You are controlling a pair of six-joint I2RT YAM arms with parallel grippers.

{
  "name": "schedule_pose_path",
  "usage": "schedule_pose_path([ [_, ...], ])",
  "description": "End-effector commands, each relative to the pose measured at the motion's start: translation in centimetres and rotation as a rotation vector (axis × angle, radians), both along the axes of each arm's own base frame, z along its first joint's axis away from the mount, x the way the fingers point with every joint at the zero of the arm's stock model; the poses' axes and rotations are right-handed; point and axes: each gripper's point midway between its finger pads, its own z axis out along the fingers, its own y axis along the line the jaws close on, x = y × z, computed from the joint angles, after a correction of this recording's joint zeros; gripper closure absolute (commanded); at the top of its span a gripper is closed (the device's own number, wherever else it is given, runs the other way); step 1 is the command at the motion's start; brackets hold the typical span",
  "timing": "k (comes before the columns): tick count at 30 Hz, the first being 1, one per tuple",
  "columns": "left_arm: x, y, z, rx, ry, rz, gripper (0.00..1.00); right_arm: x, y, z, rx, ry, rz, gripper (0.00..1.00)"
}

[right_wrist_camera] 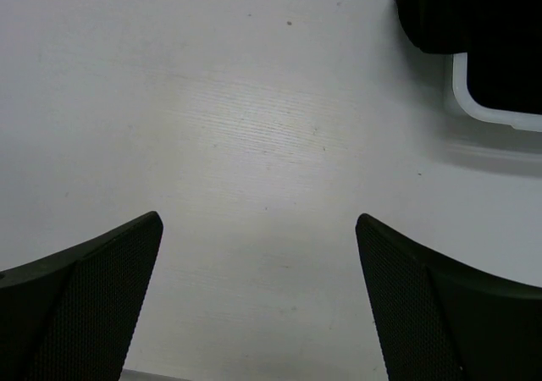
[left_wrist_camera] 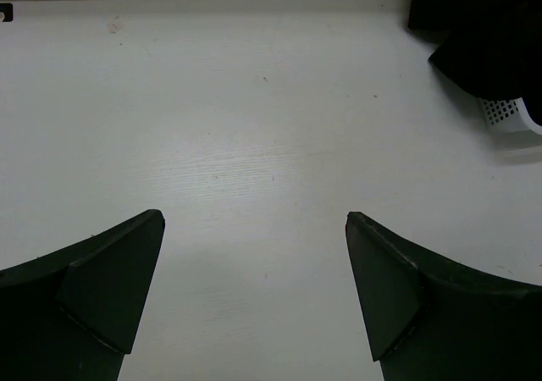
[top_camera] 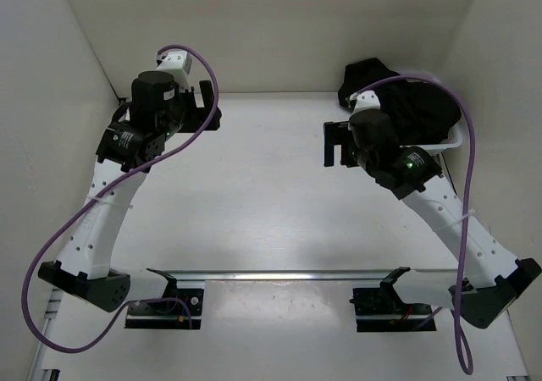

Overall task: Fold and stack the trousers
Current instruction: Grab the trousers from the pile

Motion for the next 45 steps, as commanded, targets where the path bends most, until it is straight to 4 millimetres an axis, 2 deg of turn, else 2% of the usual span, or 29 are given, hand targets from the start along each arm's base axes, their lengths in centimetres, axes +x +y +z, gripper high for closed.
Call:
schedule_pose_path([
  [1,-0.4,0.2,1.0,-0.006,-0.035,-0.009,0.00,-0.4,-0.7,0.7,0.019,-0.025,-0.032,0.00],
  [7,-0.5,0.0,0.6,-0.015,-0.022,-0.013,0.00,-0.7,-1.8,0.9,0.001,-0.043,-0.069,0.00],
  [10,-0.4,0.0,-0.2,-0.007,-0.004,-0.013,0.00,-0.7,-4.1,0.4,-0.055,-0.038,-0.149,0.00],
  [11,-0.7,0.0,0.1,-0.019,-0.010,-0.010,0.00,-0.4,-5.7,0.3,-0.072,-0.032,-0.203,0.00],
  [13,-0.6,0.0,-0.7,-0.011,0.008,-0.010,0.00,0.0,-7.8,0.1,-0.085,-0.024,-0.275,0.00],
  [14,-0.7,-0.1,-0.7,-0.015,0.010,-0.018,0.00,0.2,-10.4,0.2,-0.083,-0.015,-0.353,0.00],
  [16,-0.8,-0.4,-1.2,-0.024,0.024,-0.023,0.00,0.6,-12.5,-0.1,-0.056,0.005,-0.409,0.00],
  [17,-0.8,-0.4,-1.5,-0.021,0.033,-0.023,0.00,1.1,-14.6,0.3,-0.018,0.007,-0.454,0.00],
  [18,-0.6,-0.6,-2.0,-0.020,0.046,-0.031,0.00,2.1,-15.3,-0.2,0.008,0.030,-0.469,0.05],
  [20,-0.3,-0.9,-2.4,-0.027,0.061,-0.035,0.00,3.6,-17.1,-0.6,0.073,0.063,-0.495,0.06],
  [21,-0.1,-1.0,-2.7,-0.024,0.070,-0.035,0.00,5.0,-18.8,-2.4,0.136,0.134,-0.534,0.06],
  [23,-0.3,-1.5,-2.7,-0.027,0.072,-0.052,0.00,6.6,-21.5,-2.7,0.170,0.151,-0.622,0.04],
  [24,-0.3,-1.5,-2.7,-0.035,0.074,-0.049,0.00,8.1,-22.2,-4.6,0.178,0.207,-0.653,0.02],
  [25,-0.2,-1.8,-3.0,-0.036,0.084,-0.056,0.00,9.1,-22.7,-5.0,0.178,0.213,-0.663,0.01],
  [26,-0.2,-1.8,-3.0,-0.036,0.084,-0.056,0.00,11.3,-23.1,-5.6,0.186,0.233,-0.673,0.01],
  [28,-0.1,-2.1,-3.4,-0.022,0.094,-0.086,0.00,13.4,-23.0,-6.4,0.196,0.265,-0.658,0.01],
  [29,0.1,-2.4,-3.8,-0.023,0.104,-0.094,0.00,15.0,-22.9,-8.6,0.199,0.323,-0.649,0.01],
  [30,0.1,-2.4,-3.8,-0.023,0.104,-0.094,0.00,16.7,-22.9,-7.5,0.222,0.290,-0.638,0.01],
  [31,0.1,-2.4,-3.8,-0.023,0.104,-0.094,0.00,17.6,-22.6,-7.8,0.237,0.295,-0.621,0.01],
  [32,0.3,-2.5,-4.1,-0.019,0.114,-0.094,0.00,18.7,-22.2,-9.7,0.254,0.338,-0.599,0.01],
  [33,0.3,-2.5,-4.1,-0.019,0.114,-0.094,0.00,19.9,-22.4,-9.1,0.257,0.314,-0.596,0.01],
  [34,0.3,-2.5,-4.1,-0.019,0.114,-0.094,0.00,20.5,-22.5,-9.5,0.257,0.318,-0.596,0.01],
  [35,0.5,-2.5,-4.5,-0.008,0.120,-0.098,0.00,21.5,-22.7,-11.2,0.254,0.341,-0.599,0.01],
  [37,0.4,-2.7,-4.5,-0.012,0.122,-0.106,0.00,22.9,-22.7,-11.5,0.257,0.333,-0.579,0.07],
  [38,0.6,-2.7,-4.8,-0.009,0.131,-0.106,0.00,23.8,-22.6,-13.1,0.263,0.353,-0.572,0.18],
  [40,0.7,-2.6,-4.4,-0.001,0.116,-0.102,0.00,24.6,-22.8,-13.4,0.255,0.347,-0.564,0.35],
  [41,1.0,-2.7,-4.8,0.003,0.128,-0.102,0.00,25.2,-22.7,-14.1,0.264,0.349,-0.554,0.50],
  [44,1.1,-2.5,-4.4,0.003,0.116,-0.094,0.00,25.9,-22.6,-13.4,0.268,0.323,-0.535,0.81],
  [45,1.1,-2.6,-3.9,-0.001,0.105,-0.094,0.00,26.1,-22.6,-13.0,0.269,0.313,-0.534,1.00],
])
